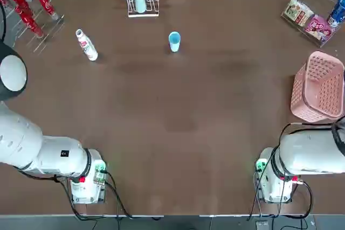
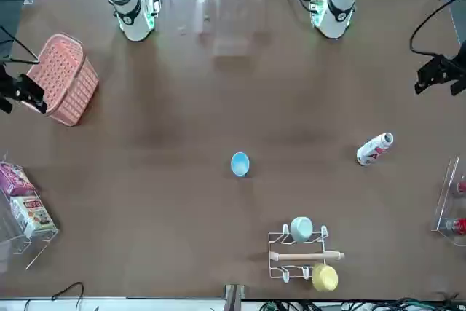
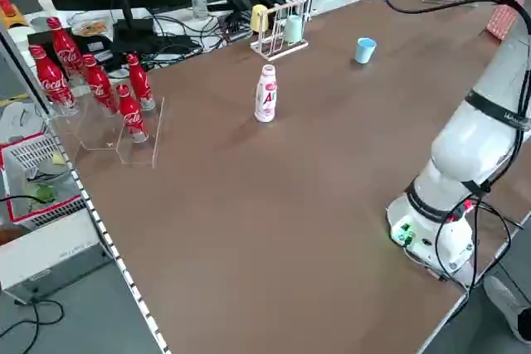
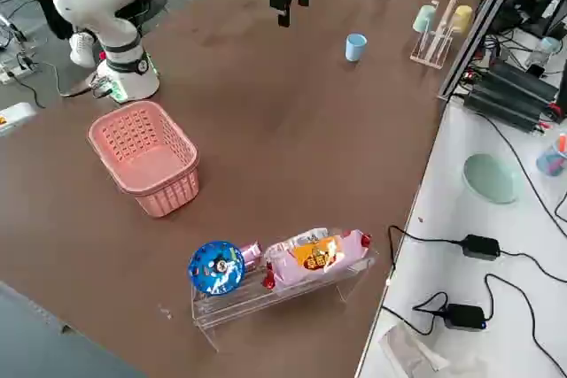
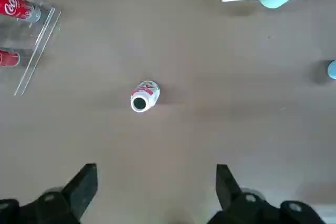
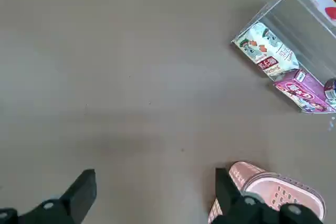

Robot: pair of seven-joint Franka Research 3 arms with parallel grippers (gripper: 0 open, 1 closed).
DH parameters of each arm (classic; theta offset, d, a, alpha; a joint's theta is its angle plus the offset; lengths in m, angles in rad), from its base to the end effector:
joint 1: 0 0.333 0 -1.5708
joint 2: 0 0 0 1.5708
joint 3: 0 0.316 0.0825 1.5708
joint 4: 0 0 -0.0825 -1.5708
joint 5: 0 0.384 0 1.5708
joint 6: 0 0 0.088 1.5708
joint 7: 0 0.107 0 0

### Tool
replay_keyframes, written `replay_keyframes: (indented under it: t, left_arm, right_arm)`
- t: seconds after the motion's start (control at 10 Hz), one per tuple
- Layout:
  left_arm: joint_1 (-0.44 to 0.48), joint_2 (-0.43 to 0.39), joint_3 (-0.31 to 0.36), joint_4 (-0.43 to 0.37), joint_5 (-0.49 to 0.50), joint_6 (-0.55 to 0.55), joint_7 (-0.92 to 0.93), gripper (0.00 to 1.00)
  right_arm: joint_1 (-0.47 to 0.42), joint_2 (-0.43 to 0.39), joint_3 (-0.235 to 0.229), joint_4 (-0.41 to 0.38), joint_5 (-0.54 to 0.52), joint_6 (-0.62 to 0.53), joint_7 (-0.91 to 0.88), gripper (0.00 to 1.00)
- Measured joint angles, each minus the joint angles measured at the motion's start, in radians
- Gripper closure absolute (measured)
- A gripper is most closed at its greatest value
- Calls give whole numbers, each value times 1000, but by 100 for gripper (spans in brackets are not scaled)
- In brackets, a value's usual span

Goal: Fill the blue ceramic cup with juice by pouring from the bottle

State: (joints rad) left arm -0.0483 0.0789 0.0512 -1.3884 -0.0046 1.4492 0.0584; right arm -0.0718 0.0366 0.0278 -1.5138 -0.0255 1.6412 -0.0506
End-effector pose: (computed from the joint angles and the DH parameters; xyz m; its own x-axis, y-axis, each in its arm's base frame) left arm 0.5666 -0.0003 0.6547 0.9983 -0.0561 -0.0179 -0.0561 -0.9984 0.0016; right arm 0.5729 -0.0281 0.6375 0.9960 0.0084 0.0893 0.0059 -0.9996 0.0290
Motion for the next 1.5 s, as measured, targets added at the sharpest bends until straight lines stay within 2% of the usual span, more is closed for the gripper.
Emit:
replay_keyframes:
  t: [0.5, 0.7, 1.0, 1.3, 1.5]
  left_arm:
    - [8, 0, 7, 0, -26, -5, 59, 0]
    - [50, 14, 27, -1, -70, -5, 257, 0]
    - [91, 41, 46, -2, -70, -4, 546, 1]
    - [244, 90, 55, -2, -174, 42, 991, 1]
    - [308, 92, 57, 2, -216, 46, 1219, 1]
  right_arm:
    - [0, 0, 0, 0, 0, 0, 0, 0]
    - [-1, 0, -1, 0, 0, 0, 0, 0]
    - [-1, 0, -1, -1, 0, 0, 0, 0]
    - [-1, 0, -1, -1, 0, -1, 0, 0]
    - [1, 1, 2, -2, 0, -1, -43, 0]
